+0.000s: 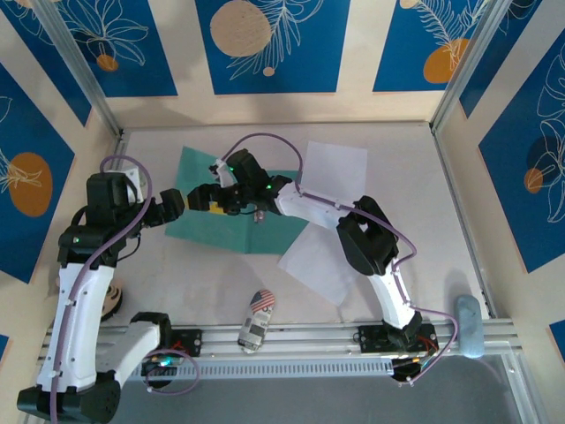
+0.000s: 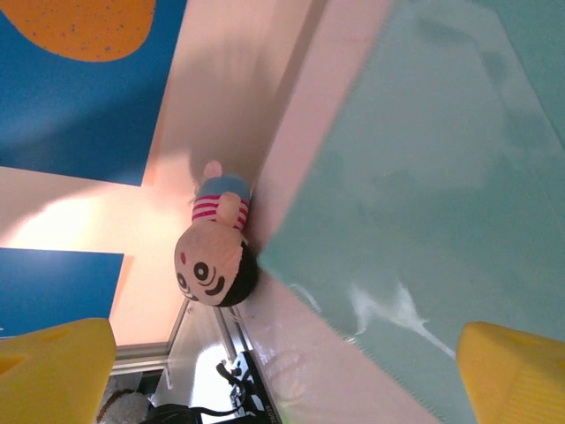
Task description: Put the files into the folder
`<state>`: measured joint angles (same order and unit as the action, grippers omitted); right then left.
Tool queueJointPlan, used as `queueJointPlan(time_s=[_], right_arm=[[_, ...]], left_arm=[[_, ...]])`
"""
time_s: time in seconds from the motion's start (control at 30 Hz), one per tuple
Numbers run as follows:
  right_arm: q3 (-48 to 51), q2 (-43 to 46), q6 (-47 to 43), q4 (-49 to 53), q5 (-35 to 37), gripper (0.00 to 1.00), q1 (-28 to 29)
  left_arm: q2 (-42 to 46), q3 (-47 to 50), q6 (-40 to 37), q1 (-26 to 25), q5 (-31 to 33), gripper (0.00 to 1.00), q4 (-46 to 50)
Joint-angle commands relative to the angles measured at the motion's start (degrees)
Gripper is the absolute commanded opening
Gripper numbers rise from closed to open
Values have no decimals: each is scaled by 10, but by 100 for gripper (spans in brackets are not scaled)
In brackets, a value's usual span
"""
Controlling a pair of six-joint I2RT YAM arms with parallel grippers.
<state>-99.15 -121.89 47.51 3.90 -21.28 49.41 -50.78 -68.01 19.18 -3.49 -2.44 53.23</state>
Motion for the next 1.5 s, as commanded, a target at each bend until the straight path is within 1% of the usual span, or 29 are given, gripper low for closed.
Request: queueJointPlan(time_s=[0.0,0.13,0.3,0.5,0.63,0.87,0.97,1.17,1.27,1.33,1.47], right_arm=[[-25,-2,-4,13,-14,99,4],[-27,5,-10,25,-9,99,3],[-27,33,-32,54,4,99,-3],[0,95,-57,87,27,99,-21],[47,152,-61,90,38,100,-42],[148,266,-61,103,59,100,-92],[205,322,-55,110,66,100,-118],[334,440,-22,138,81,100,-185],[398,492,-7,153,86,100,-231],[437,519,-1,159,81,100,-271],[477,542,-2,169,67,100,-347]], left_arm=[[2,-6,-13,8,6,100,13],[-1,-1,-14,8,-6,100,11],[-12,5,-11,8,-40,100,3],[-27,14,-6,8,-114,100,-29],[-46,12,3,8,-167,100,-52],[-77,11,31,-2,-211,97,-90],[-93,12,42,-26,-216,96,-112],[-150,-6,53,-109,-191,95,-143],[-196,-22,60,-155,-182,93,-162],[-241,-42,67,-179,-190,92,-172],[-328,-95,67,-216,-194,89,-180]])
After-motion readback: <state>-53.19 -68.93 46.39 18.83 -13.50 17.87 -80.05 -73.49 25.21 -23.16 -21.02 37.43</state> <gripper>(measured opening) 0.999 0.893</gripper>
